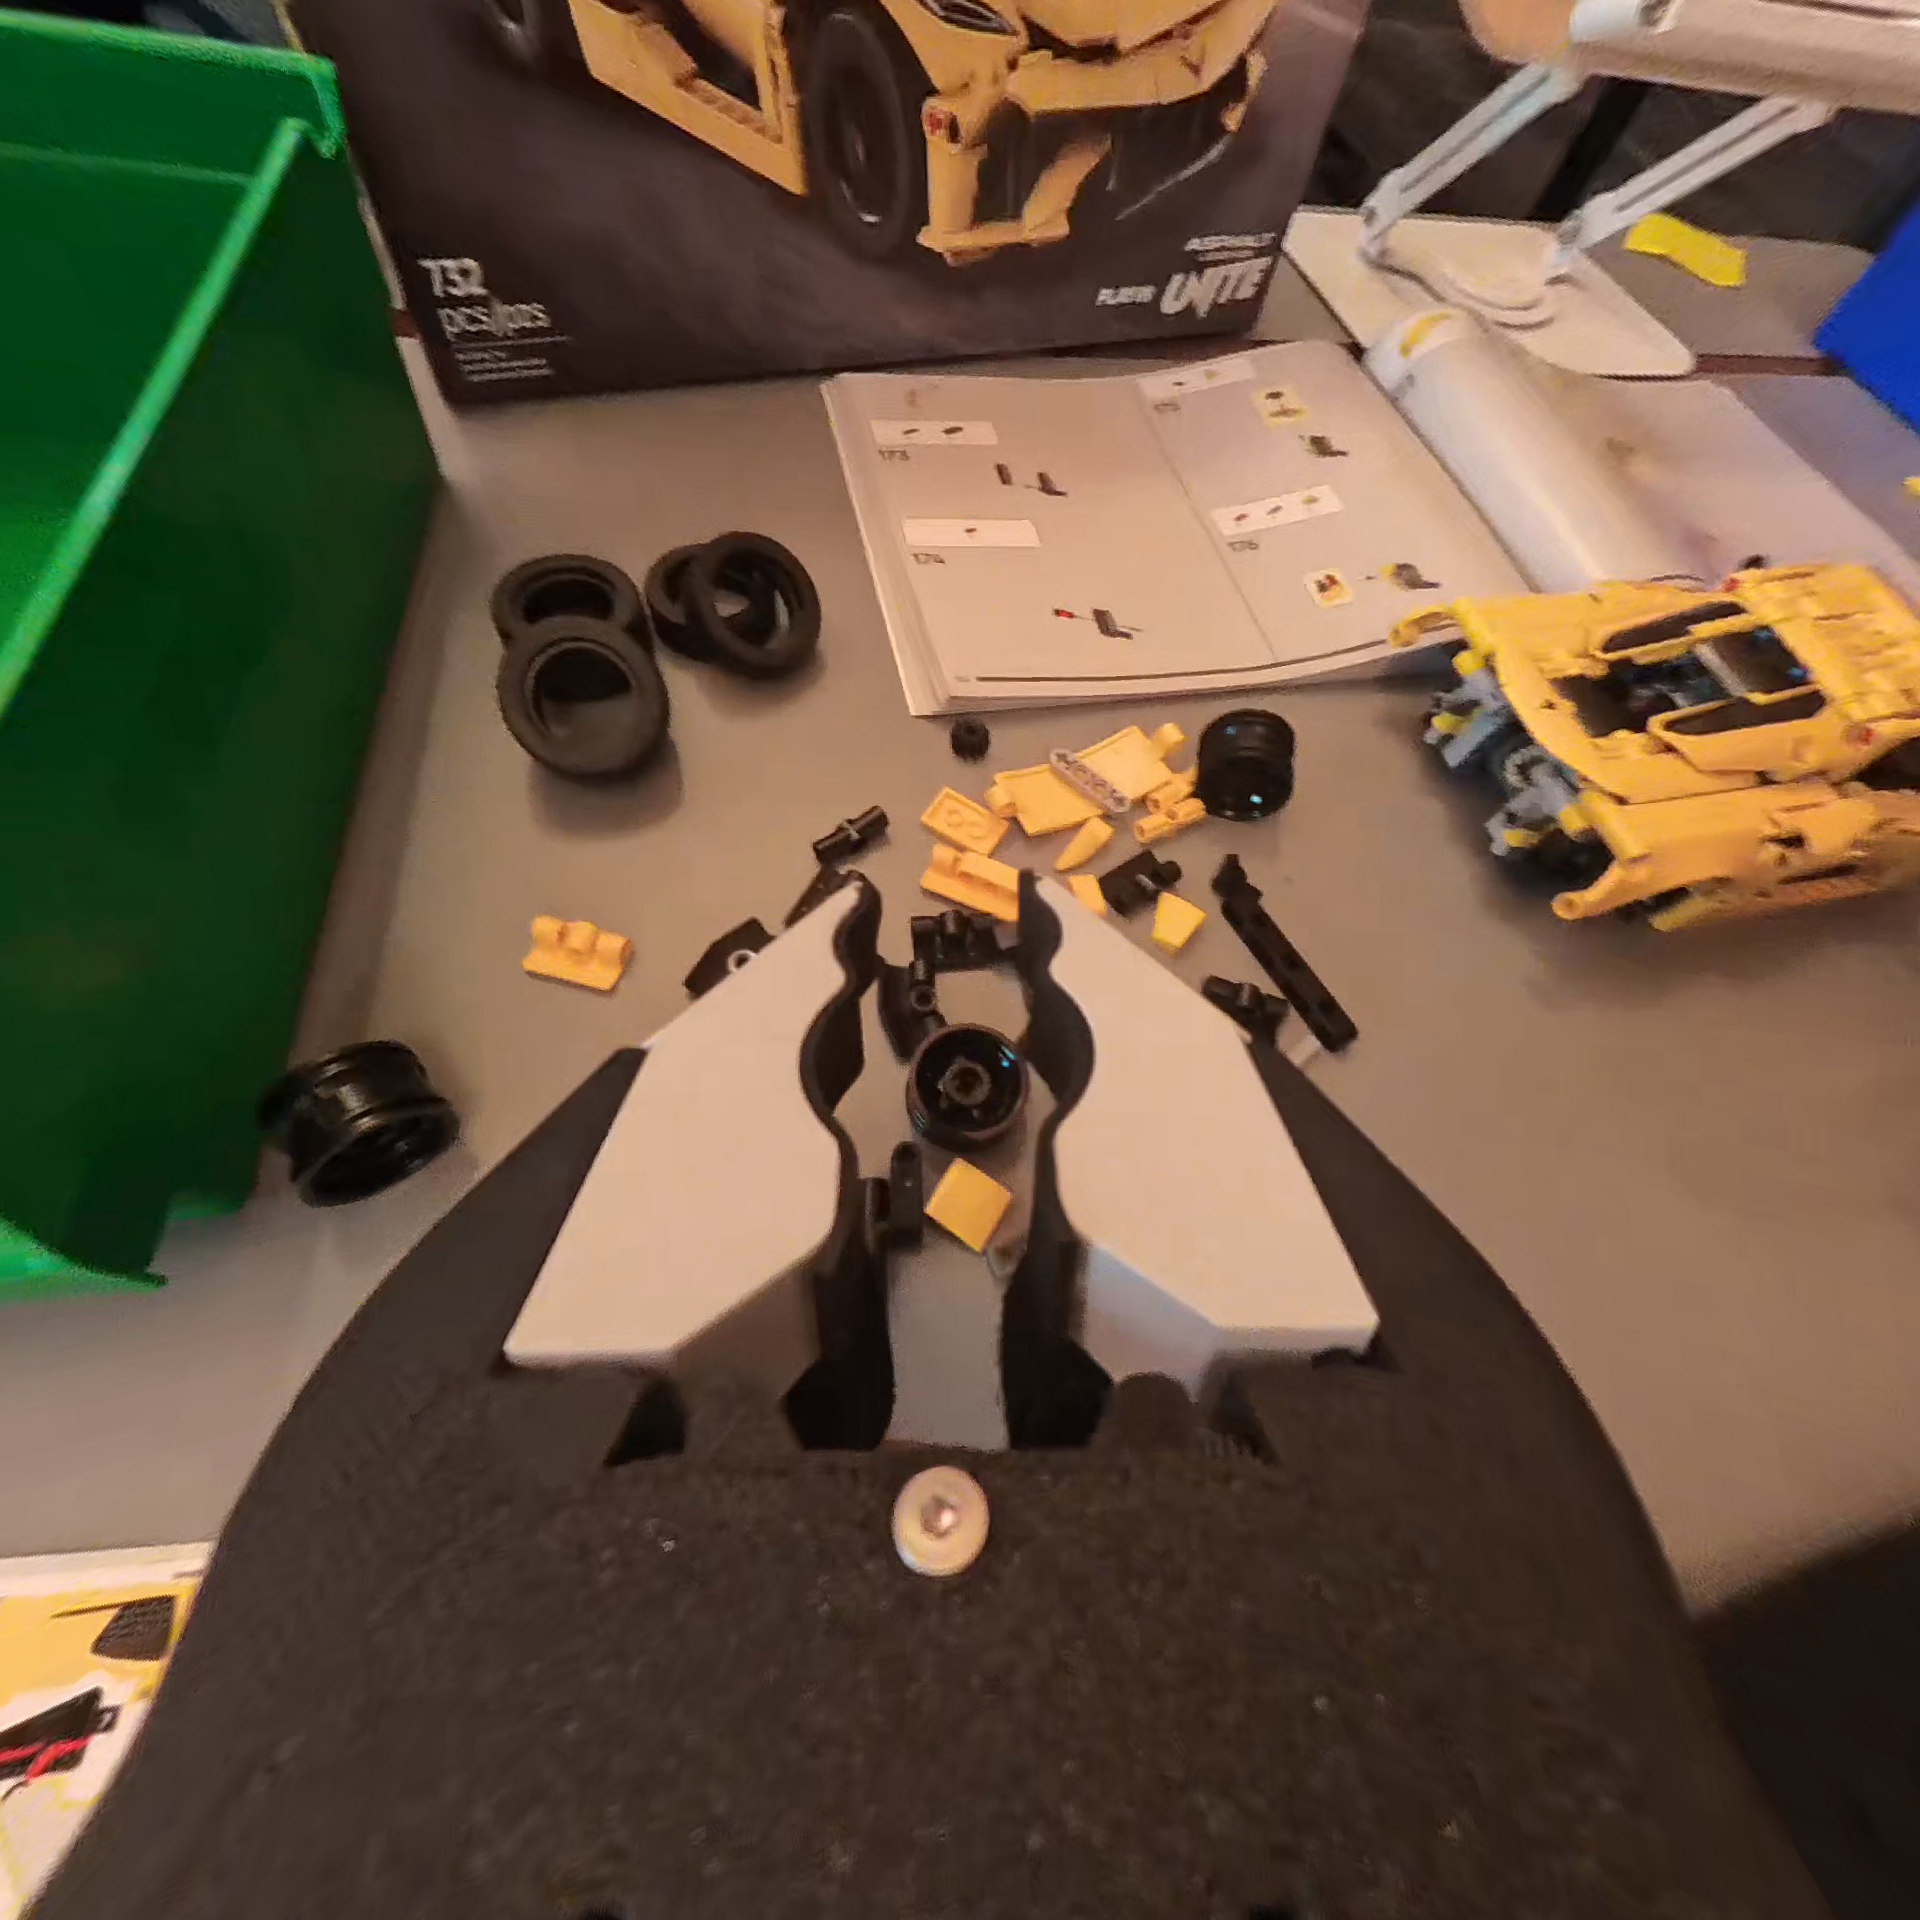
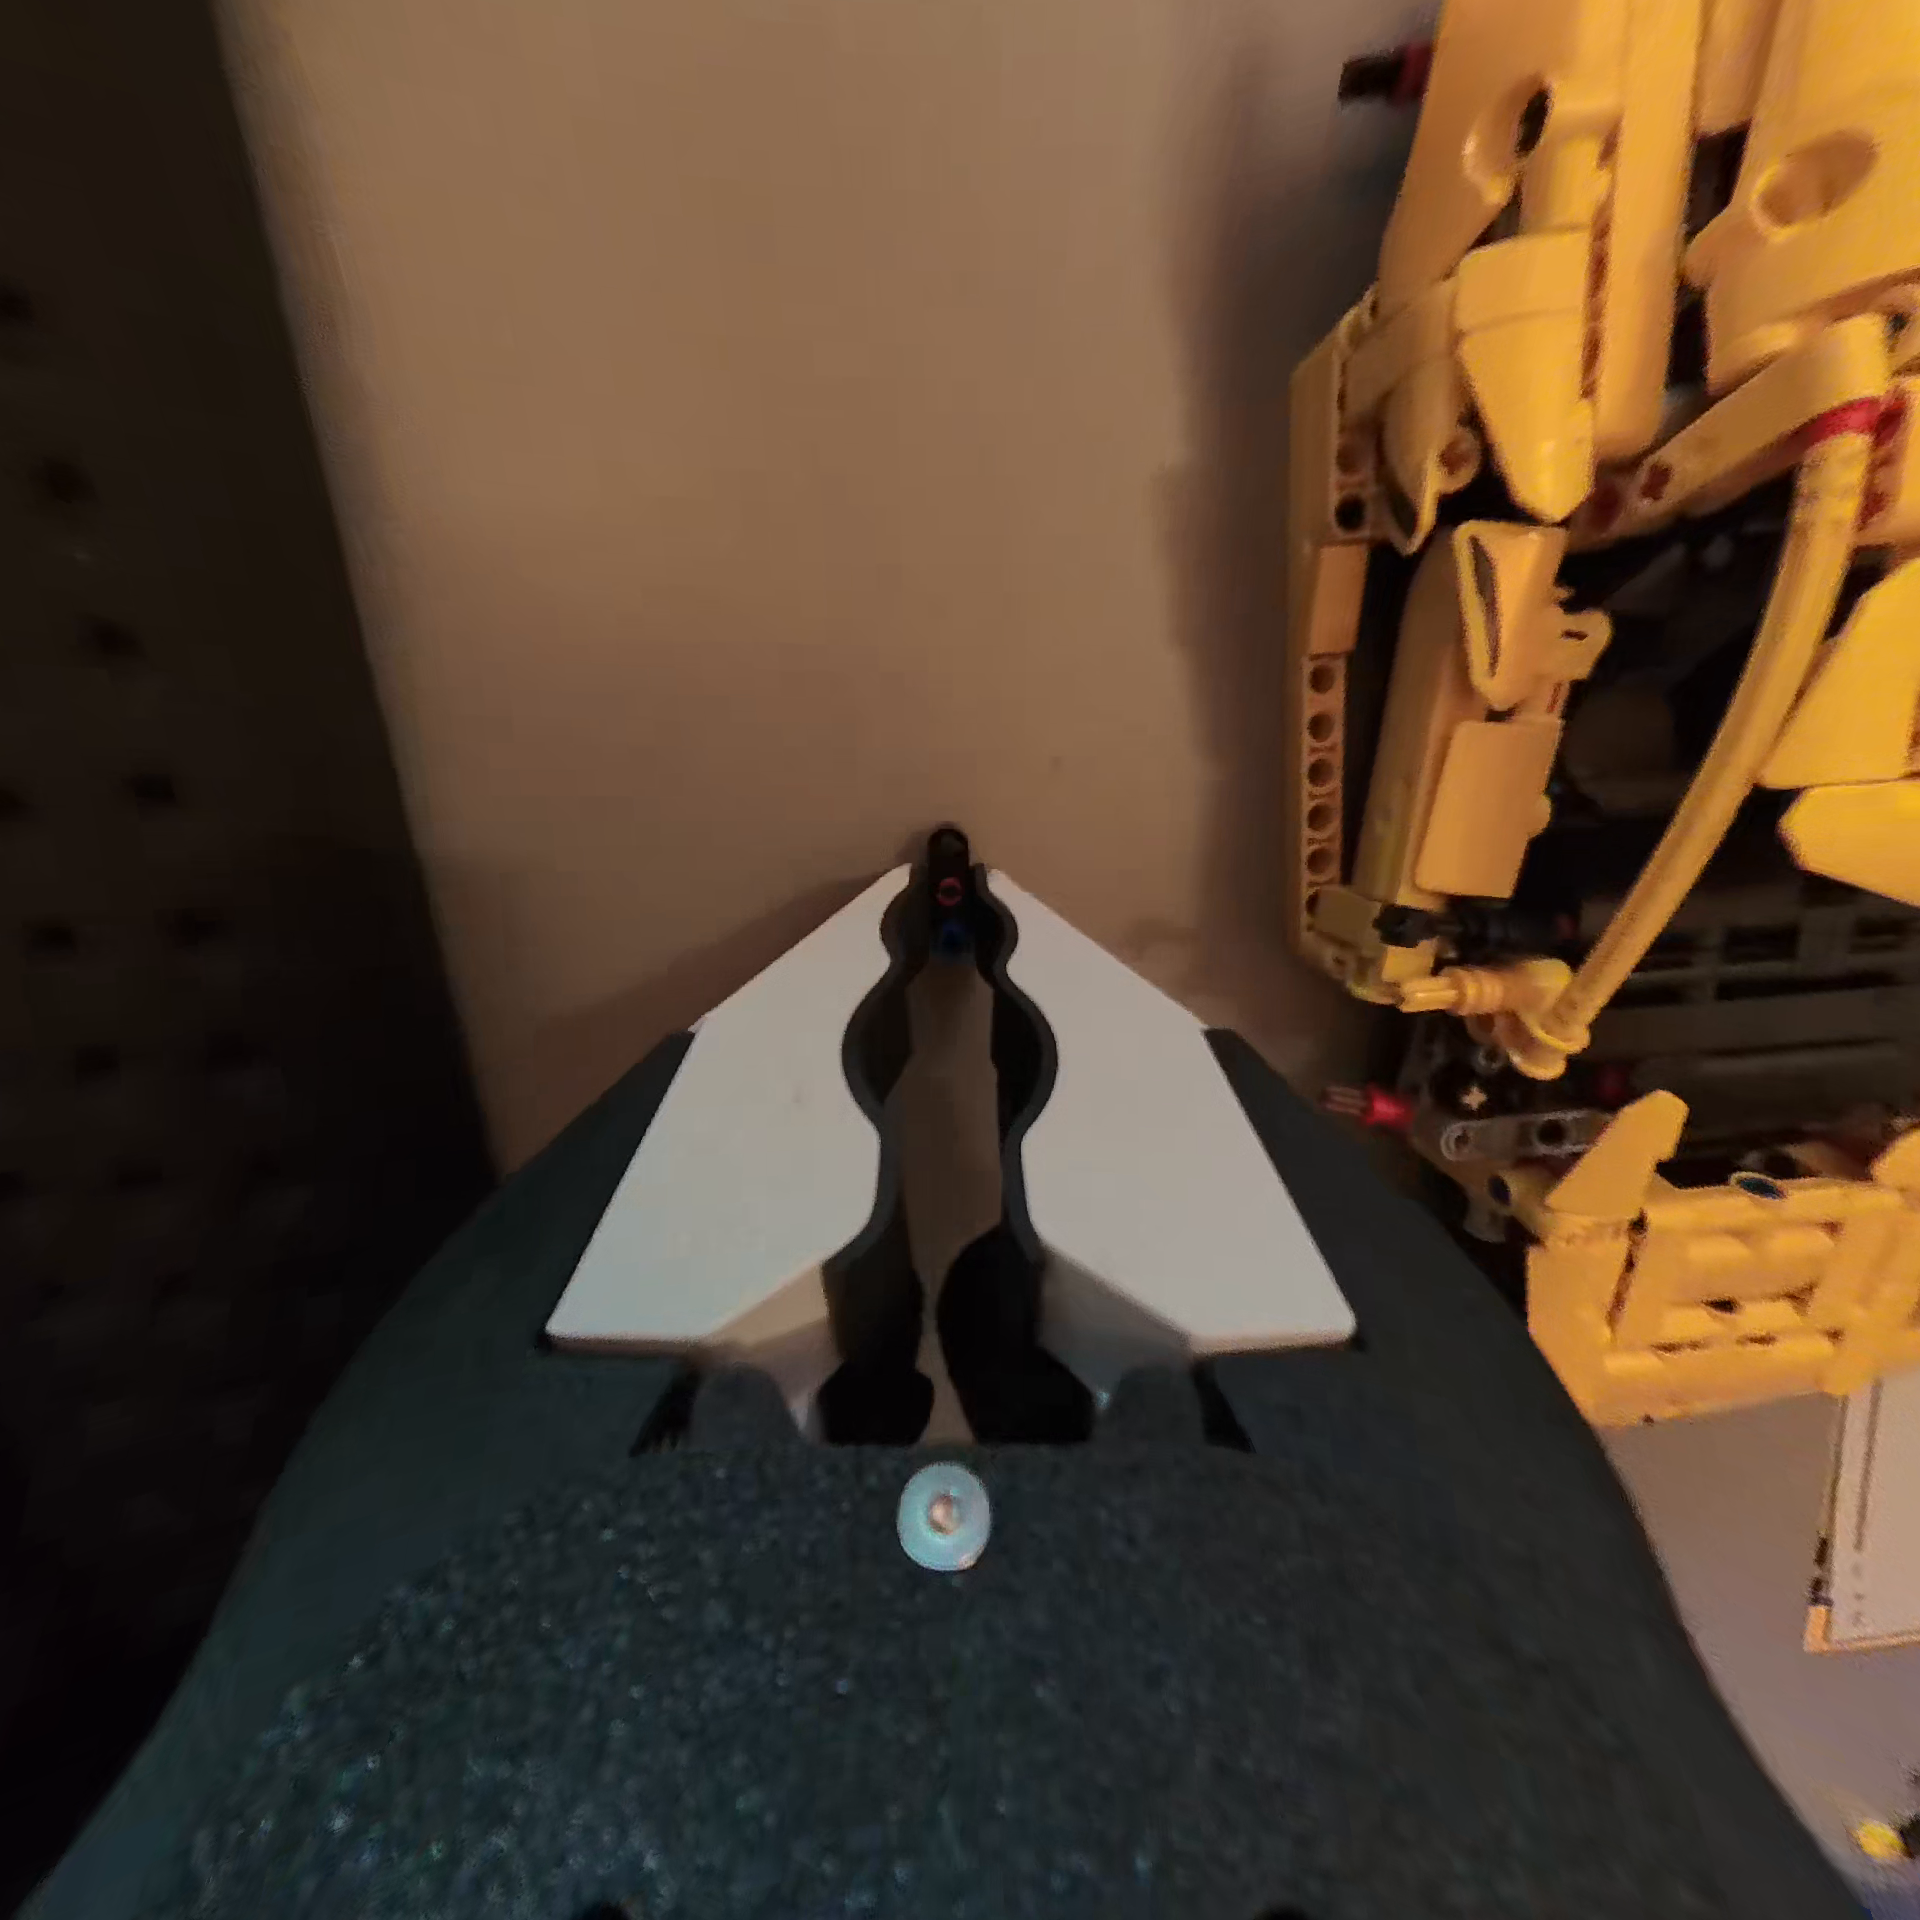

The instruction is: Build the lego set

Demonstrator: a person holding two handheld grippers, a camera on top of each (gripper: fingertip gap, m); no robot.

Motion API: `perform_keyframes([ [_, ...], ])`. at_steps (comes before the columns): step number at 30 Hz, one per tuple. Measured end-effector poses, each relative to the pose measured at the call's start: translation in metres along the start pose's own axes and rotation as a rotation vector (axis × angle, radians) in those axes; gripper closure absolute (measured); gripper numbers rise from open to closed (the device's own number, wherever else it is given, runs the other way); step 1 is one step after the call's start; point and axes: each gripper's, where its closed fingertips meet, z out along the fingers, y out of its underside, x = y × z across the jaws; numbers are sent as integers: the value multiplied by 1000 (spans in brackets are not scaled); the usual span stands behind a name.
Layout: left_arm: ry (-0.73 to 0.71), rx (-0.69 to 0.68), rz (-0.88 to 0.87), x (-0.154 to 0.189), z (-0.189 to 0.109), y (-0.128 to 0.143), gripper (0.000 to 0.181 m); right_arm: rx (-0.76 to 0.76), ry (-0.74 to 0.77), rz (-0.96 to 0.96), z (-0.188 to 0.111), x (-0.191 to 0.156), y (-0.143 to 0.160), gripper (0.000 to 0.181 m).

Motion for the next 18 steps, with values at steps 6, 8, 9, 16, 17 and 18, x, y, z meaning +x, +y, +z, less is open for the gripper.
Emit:
perform_keyframes([
  [6,91,-224,118,20,1,29,142,114,-80,44,-1,2,-9,153],
  [8,87,-261,181,21,-2,33,142,210,-114,73,-6,4,-20,150],
  [9,95,-263,203,21,-3,34,142,267,-121,95,-10,6,-26,150],
  [16,210,-133,265,31,3,27,143,615,-4,280,-39,48,-62,157],
  [17,263,-112,291,39,3,28,143,633,22,279,-43,52,-62,158],
  [18,317,-85,327,47,1,30,143,646,44,276,-46,55,-61,161],
])
